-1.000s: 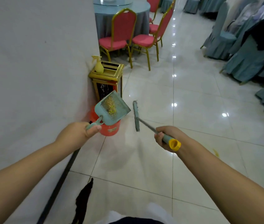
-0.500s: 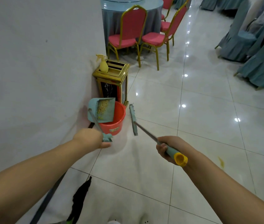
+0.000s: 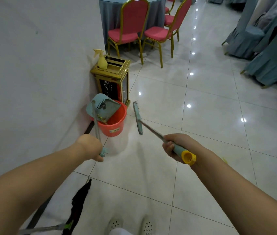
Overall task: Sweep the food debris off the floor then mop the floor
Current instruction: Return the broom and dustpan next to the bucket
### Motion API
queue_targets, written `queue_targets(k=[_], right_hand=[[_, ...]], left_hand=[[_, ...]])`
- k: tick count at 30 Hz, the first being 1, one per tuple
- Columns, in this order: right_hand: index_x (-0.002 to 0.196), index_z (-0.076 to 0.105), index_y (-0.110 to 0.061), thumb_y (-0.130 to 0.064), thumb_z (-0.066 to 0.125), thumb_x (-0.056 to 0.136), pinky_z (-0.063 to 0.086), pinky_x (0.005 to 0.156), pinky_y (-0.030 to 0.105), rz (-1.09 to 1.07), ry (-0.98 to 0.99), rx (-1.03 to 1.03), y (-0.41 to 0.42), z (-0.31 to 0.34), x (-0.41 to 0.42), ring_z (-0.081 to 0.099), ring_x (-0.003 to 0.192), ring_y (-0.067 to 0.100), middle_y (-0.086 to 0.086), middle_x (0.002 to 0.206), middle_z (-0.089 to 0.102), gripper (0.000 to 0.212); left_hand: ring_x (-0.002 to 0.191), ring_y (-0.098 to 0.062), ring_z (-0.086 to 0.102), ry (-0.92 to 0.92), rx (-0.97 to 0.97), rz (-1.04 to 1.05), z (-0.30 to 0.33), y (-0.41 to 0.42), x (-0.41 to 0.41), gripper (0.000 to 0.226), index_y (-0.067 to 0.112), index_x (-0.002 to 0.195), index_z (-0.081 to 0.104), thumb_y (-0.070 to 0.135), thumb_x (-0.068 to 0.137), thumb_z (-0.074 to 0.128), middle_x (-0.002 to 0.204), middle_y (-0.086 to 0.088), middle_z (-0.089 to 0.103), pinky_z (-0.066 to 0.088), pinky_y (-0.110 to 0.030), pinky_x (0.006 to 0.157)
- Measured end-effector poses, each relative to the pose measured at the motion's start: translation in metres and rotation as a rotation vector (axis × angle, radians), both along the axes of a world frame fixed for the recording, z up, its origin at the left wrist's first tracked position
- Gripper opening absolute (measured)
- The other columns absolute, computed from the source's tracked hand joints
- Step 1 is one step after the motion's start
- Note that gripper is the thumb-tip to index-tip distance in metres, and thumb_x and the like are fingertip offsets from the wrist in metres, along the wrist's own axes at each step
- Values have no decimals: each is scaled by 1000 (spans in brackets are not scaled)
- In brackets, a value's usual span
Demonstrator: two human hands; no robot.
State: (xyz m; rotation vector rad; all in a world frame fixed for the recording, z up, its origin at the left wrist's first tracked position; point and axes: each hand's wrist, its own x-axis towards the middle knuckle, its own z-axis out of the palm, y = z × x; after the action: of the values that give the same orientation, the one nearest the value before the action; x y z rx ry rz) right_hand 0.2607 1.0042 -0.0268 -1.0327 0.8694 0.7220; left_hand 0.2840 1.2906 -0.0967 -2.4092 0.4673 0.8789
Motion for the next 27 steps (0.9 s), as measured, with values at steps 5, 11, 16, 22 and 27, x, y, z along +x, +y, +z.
queue_targets(k=[5, 11, 16, 22, 27], right_hand=[[88, 46, -1, -10, 46, 96, 36, 27, 12, 3, -5, -13, 4, 6, -7, 38, 26, 7, 6, 41, 46, 12], [83, 47, -2, -11, 47, 96, 36, 27, 12, 18, 12, -31, 13, 8, -18, 39, 24, 7, 5, 47, 44, 16], [86, 46, -2, -9, 46, 96, 36, 26, 12, 0, -1, -25, 23, 13, -28, 40, 24, 8, 8, 44, 47, 13], [89, 45, -3, -8, 46, 96, 37, 27, 13, 4, -22, -24, 34, 16, -36, 41, 25, 8, 9, 46, 48, 8], [89, 45, -2, -9, 47, 96, 37, 27, 12, 0, -41, -35, 46, 22, -41, 39, 25, 7, 9, 63, 45, 10]], left_hand=[[75, -21, 51, 55, 41, 22, -4, 11, -24, 34, 14, 73, 51, 43, 89, 42, 61, 2, 39, 41, -28, 68], [84, -22, 55, 104, 91, -29, -6, 26, -40, 35, 14, 66, 42, 37, 93, 42, 64, 1, 38, 43, -30, 76], [84, -23, 60, 193, 127, -123, 0, 31, -46, 24, 13, 75, 45, 23, 97, 40, 77, -6, 48, 51, -29, 85], [66, -20, 50, 100, 98, -44, 4, 36, -59, 30, 11, 93, 56, 37, 89, 41, 64, -1, 39, 42, -29, 64], [64, -19, 48, 35, 28, -49, 2, 37, -63, 31, 13, 79, 51, 41, 87, 41, 62, 0, 40, 40, -29, 62]])
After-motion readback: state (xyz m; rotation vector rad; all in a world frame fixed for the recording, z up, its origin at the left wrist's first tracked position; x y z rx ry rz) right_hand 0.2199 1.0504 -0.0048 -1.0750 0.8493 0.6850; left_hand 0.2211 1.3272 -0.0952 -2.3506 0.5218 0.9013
